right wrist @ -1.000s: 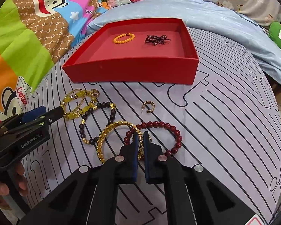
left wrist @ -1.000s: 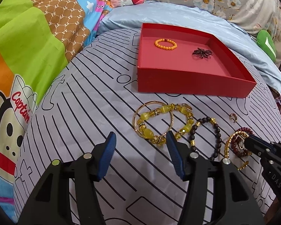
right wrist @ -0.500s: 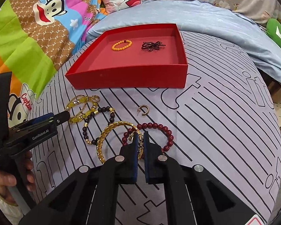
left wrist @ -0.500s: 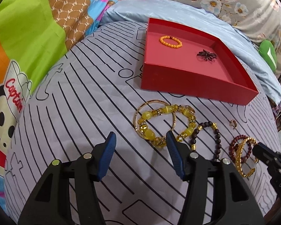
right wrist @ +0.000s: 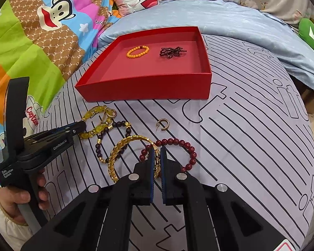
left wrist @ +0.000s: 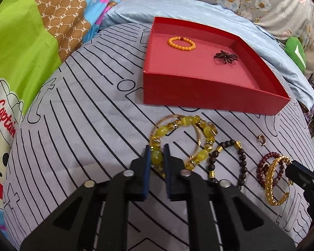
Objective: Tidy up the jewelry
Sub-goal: 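Grasp the yellow glass-bead bracelet with the left tool while the right holds the bangle, then carry both held pieces into the red tray and lower them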
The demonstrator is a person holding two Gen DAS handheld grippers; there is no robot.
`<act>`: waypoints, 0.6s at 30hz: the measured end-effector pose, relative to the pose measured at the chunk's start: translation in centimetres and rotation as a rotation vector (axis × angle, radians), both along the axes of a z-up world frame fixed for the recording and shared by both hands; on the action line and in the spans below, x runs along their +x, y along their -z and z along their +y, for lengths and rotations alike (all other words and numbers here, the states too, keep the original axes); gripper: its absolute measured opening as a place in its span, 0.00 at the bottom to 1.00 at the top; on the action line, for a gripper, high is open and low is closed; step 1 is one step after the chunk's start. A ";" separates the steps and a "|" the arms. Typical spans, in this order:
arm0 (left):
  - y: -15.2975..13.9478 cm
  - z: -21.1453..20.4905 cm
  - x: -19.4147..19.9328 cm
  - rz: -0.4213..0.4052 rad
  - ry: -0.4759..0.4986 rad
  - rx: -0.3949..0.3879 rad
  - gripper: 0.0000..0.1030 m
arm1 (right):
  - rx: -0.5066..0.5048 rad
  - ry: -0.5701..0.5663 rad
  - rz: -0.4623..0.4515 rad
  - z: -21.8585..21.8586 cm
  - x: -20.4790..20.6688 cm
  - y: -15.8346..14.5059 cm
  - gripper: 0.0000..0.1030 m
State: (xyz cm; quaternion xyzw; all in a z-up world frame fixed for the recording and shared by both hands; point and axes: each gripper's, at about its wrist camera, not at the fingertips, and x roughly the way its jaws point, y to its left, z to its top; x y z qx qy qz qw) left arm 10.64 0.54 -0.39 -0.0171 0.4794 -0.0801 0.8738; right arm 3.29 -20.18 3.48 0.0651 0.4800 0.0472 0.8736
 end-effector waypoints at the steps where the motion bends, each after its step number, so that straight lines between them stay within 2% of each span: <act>1: 0.0 0.1 0.0 0.000 0.004 -0.004 0.09 | 0.001 0.000 0.000 0.0 0.0 0.0 0.05; 9: -2.3 0.0 -1.6 -0.042 0.052 -0.044 0.09 | 0.003 -0.002 -0.014 0.3 -0.2 -0.6 0.05; 18: -7.0 -0.7 -3.3 -0.113 0.130 -0.095 0.09 | 0.004 -0.015 -0.044 0.9 -0.5 -2.0 0.05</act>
